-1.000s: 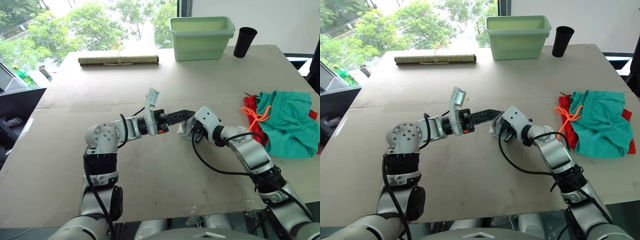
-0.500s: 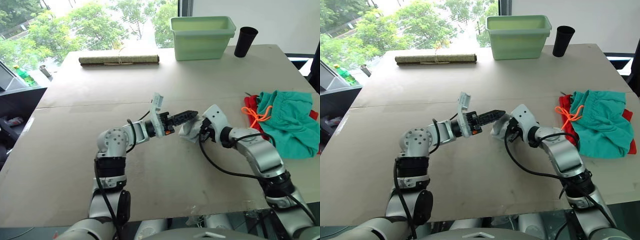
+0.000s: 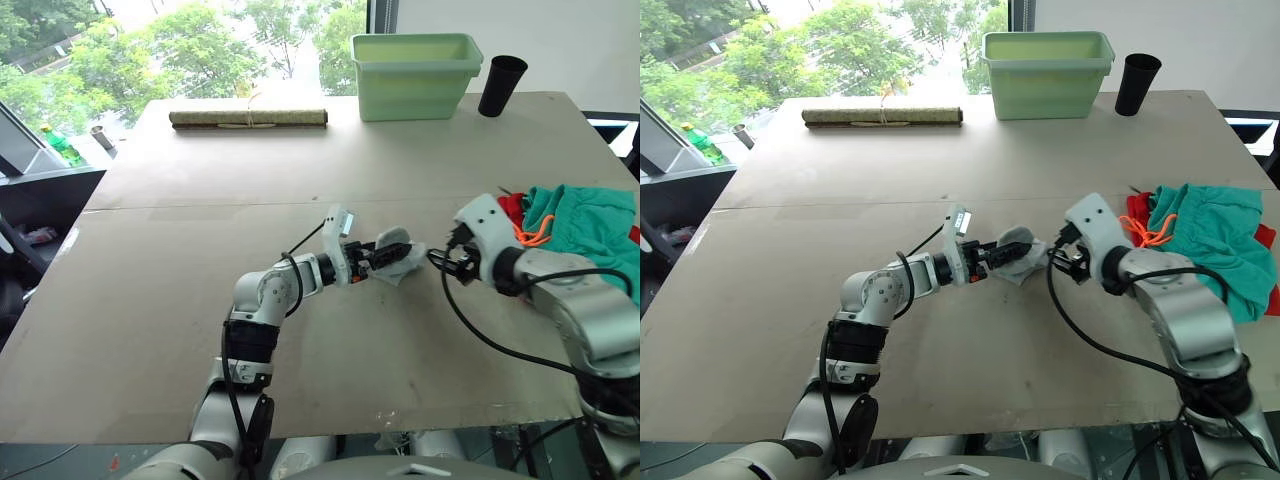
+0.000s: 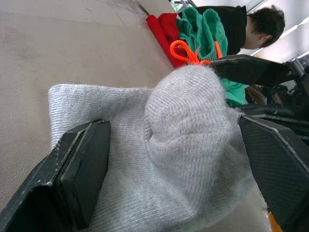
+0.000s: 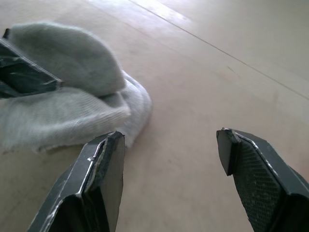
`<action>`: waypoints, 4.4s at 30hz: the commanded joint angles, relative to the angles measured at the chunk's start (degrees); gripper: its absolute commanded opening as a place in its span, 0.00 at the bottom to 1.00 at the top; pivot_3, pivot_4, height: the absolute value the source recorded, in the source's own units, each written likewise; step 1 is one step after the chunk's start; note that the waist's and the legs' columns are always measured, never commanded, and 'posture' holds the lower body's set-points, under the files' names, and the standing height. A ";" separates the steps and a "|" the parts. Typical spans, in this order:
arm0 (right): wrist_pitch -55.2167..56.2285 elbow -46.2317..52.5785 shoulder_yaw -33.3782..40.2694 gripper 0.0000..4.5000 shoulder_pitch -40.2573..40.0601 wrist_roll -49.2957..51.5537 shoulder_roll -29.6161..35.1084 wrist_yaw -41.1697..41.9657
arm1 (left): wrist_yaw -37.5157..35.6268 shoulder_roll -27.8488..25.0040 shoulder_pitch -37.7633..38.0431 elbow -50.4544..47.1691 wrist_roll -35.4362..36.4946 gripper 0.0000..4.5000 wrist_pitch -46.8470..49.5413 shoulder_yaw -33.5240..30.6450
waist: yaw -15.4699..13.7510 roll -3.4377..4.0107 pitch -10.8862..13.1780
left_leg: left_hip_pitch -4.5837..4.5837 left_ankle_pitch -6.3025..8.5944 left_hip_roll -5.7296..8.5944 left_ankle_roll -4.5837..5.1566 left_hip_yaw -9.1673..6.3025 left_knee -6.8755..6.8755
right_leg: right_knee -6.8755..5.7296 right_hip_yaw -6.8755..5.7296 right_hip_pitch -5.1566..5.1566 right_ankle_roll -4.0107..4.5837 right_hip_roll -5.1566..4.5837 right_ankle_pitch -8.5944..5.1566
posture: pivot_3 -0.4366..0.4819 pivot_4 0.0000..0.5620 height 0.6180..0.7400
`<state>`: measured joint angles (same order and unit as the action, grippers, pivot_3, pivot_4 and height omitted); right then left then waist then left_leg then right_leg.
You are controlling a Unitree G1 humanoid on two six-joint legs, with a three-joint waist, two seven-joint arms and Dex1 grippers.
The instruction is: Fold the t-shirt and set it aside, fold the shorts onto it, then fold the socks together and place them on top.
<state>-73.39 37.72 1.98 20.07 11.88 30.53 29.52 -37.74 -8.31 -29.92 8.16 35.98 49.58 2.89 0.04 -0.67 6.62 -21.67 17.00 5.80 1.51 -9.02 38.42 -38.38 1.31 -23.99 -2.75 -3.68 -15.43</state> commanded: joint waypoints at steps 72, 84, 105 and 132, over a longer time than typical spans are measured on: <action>26.69 -42.15 -18.47 0.98 25.68 2.03 5.67 31.35 | -8.54 -31.89 25.00 -41.28 5.33 1.00 -10.46 -7.24 | -0.59 0.53 0.42 | 0.28 0.02 -0.07 0.01 -0.07 -0.33 | 0.50 -0.04 0.33 0.02 0.05 0.01 | 0.48 0.27 1.00; 43.74 -51.55 -30.70 0.98 26.19 -8.25 6.95 43.48 | -7.55 -32.15 27.63 -43.09 5.55 1.00 -10.40 -8.44 | -0.35 0.56 0.45 | 0.26 0.02 -0.08 0.01 -0.09 -0.33 | 0.51 -0.06 0.31 0.02 0.06 0.01 | 0.48 0.27 1.00; 36.79 -41.07 -20.72 0.52 20.78 -5.00 7.13 42.75 | -6.86 -32.02 29.89 -43.68 5.37 1.00 -11.20 -8.15 | 0.05 0.59 0.48 | 0.30 0.02 -0.09 0.01 -0.09 -0.37 | 0.51 -0.04 0.33 0.02 0.07 0.01 | 0.48 0.27 1.00; 3.57 -20.40 -4.65 0.94 7.13 11.62 6.74 23.03 | -8.74 -31.75 26.71 -40.24 4.52 1.00 -11.38 -5.96 | -0.80 0.58 0.56 | 0.27 0.02 -0.09 0.02 -0.08 -0.41 | 0.53 -0.03 0.33 0.02 0.05 0.01 | 0.48 0.27 1.00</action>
<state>-68.45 15.70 -4.48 26.67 21.80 38.19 54.38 -45.97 -40.19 -2.38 -31.86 40.59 39.13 -2.93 -0.76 -0.09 7.18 -21.40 17.02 5.71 1.52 -9.09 38.01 -37.86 1.28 -23.67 -2.72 -3.63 -15.42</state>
